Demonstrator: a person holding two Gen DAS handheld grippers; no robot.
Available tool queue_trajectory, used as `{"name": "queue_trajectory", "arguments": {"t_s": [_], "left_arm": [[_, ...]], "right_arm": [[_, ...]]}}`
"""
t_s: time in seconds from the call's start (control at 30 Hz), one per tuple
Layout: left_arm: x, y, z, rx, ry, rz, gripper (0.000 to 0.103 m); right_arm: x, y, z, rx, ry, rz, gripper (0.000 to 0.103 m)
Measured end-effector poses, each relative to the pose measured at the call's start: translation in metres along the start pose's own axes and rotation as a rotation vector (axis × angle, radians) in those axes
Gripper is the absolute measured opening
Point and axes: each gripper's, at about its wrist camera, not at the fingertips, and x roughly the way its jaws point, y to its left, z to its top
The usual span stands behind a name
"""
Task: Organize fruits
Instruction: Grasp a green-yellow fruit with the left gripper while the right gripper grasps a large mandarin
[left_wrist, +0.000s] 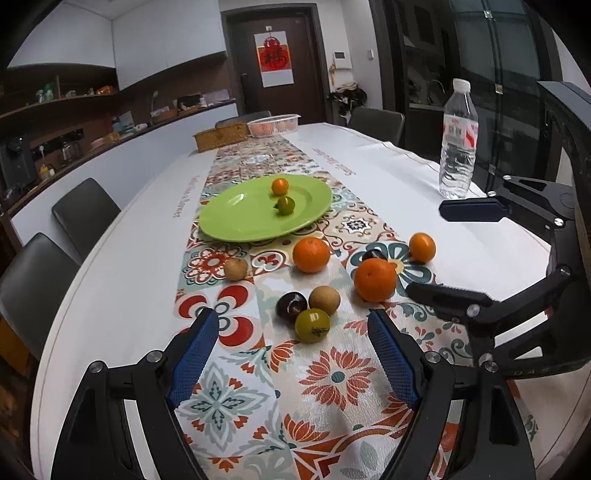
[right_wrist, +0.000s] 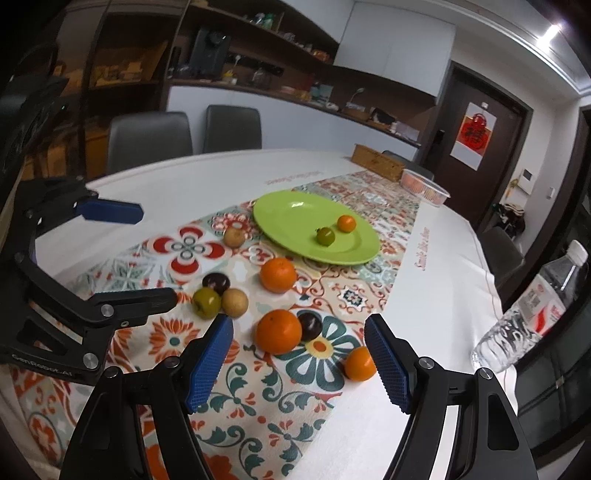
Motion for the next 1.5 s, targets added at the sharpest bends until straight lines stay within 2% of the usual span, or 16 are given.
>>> {"name": "queue_trajectory", "arguments": {"t_s": [0.17, 0.5, 0.73, 0.93, 1.2, 1.3, 1.5], "left_arm": [[0.008, -0.004, -0.004, 0.040, 0.015, -0.003, 0.079], [0.036, -0.003, -0.007, 0.034, 0.083, -0.054, 0.057], [0.049, -0.003, -0.007, 0.016, 0.112, -0.088, 0.044], [0.055, -0.002, -0.008, -0.002, 0.132, -0.094, 0.042], [0.062, 0.000, -0.006, -0.015, 0.150, -0.088, 0.036], [0.063, -0.001, -0.006, -0.022, 0.157, -0.090, 0.033], [0.064, -0.004, -0.006, -0.018, 0.160, -0.087, 0.029]], "right_arm": [[0.015, 0.005, -0.006, -0.061, 0.031, 0.034, 0.074], [0.038, 0.010, -0.011, -0.119, 0.064, 0.061, 0.073], [0.053, 0.005, -0.013, -0.102, 0.094, 0.090, 0.064], [0.060, 0.005, -0.014, -0.102, 0.104, 0.102, 0.059], [0.068, 0.009, -0.013, -0.097, 0.107, 0.105, 0.059], [0.071, 0.011, -0.013, -0.100, 0.114, 0.107, 0.051], [0.073, 0.011, -0.013, -0.097, 0.127, 0.101, 0.050]]}}
